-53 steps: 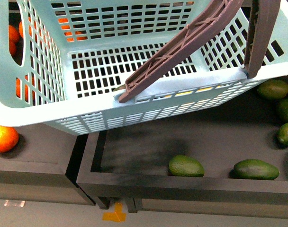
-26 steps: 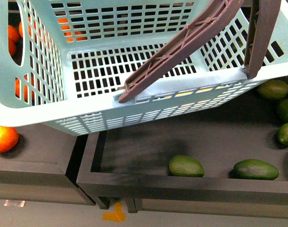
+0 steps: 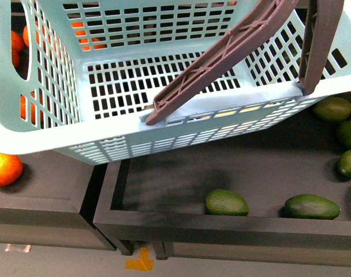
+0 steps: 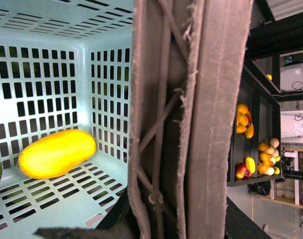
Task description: Pick mango and avocado into basket
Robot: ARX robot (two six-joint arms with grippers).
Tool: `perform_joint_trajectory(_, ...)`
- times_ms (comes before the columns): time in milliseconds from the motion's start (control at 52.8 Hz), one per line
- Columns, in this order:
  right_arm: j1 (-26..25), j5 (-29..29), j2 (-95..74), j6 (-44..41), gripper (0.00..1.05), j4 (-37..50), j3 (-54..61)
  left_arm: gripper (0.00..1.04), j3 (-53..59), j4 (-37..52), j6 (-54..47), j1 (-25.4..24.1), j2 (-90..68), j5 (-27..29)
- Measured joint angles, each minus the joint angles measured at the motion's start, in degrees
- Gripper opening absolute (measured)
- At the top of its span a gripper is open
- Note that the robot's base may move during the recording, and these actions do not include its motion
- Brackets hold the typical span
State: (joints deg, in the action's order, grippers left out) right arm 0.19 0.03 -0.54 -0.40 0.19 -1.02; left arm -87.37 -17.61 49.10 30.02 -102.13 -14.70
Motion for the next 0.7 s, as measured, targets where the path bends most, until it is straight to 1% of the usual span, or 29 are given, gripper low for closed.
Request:
perform_joint_trajectory(76,0.0,0.0,0.0,0.0,0.02,0.0,0.0,0.16,0.0,0.0,0.0,0.0,0.0,0.0)
perform_joint_trajectory(133,0.0,0.0,0.2,0.0,0.14,-0.1,0.0,0.16,0.0,0.0,0.1,0.0,0.0,0.0)
perform_joint_trajectory(265,0.0,0.0,0.2,0.0,0.33,-0.1,0.0,0.16,0.0,0.0,-0.1,0.0,0.0,0.0)
perform_joint_trajectory(322,0.0,0.0,0.2,0.0,0.45,-0.1,0.0,0.16,0.0,0.0,0.0,0.0,0.0,0.0)
perform_joint_trajectory(341,0.0,0.0,0.2,0.0,0.47,-0.1,0.0,0.16,0.0,0.0,0.0,0.0,0.0,0.0)
perform_joint_trajectory(379,0.0,0.0,0.2,0.0,0.54,-0.1,0.0,0.16,0.0,0.0,0.0,0.0,0.0,0.0)
perform_joint_trajectory(398,0.0,0.0,0.2,0.0,0.59,-0.1,0.0,0.16,0.0,0.0,0.0,0.0,0.0,0.0)
perform_joint_trajectory(417,0.0,0.0,0.2,0.0,0.61,-0.1,0.0,0.16,0.0,0.0,0.0,0.0,0.0,0.0)
perform_joint_trajectory(512,0.0,0.0,0.2,0.0,0.76,-0.1,0.0,0.16,0.0,0.0,0.0,0.0,0.0,-0.1)
perform_joint_trajectory(531,0.0,0.0,0.2,0.0,0.78,-0.1,0.0,0.16,0.0,0.0,0.0,0.0,0.0,-0.1)
perform_joint_trajectory(625,0.0,0.0,0.2,0.0,0.93,-0.1,0.0,0.16,0.0,0.0,0.0,0.0,0.0,0.0)
perform_joint_trajectory(663,0.0,0.2,0.2,0.1,0.97,-0.1,0.0,0.16,0.0,0.0,0.0,0.0,0.0,0.0)
perform_joint_trajectory(701,0.0,0.2,0.2,0.2,0.97,-0.1,0.0,0.16,0.0,0.0,0.0,0.1,0.0,0.0)
